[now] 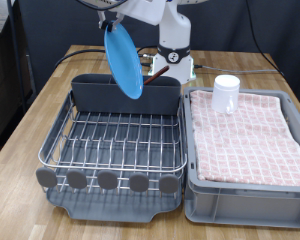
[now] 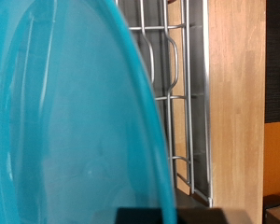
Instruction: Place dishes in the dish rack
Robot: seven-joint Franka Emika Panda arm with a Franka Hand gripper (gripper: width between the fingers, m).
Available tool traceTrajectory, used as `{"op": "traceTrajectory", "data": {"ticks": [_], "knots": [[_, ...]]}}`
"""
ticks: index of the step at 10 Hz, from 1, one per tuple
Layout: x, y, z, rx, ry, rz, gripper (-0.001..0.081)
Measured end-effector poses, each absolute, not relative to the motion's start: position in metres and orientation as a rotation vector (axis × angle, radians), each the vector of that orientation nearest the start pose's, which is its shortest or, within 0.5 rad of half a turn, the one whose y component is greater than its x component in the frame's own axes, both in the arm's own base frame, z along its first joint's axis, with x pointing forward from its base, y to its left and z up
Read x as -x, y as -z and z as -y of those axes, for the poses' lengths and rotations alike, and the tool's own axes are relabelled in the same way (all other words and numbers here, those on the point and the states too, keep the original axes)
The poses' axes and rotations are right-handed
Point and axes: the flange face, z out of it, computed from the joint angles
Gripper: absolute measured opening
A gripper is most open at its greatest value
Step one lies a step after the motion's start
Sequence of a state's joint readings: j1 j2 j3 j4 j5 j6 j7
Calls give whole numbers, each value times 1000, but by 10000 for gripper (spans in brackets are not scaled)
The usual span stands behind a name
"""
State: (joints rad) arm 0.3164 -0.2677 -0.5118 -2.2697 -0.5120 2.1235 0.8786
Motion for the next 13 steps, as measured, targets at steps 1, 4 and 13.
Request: {"op": "traceTrajectory", "data": {"ticks": [1,4,13], "knots": [[-474,-464,128,3134,354,-1306,27],[-490,-468,142,3253,397,-1160,27],[-530,-455,160,3454,422,-965,27]]}}
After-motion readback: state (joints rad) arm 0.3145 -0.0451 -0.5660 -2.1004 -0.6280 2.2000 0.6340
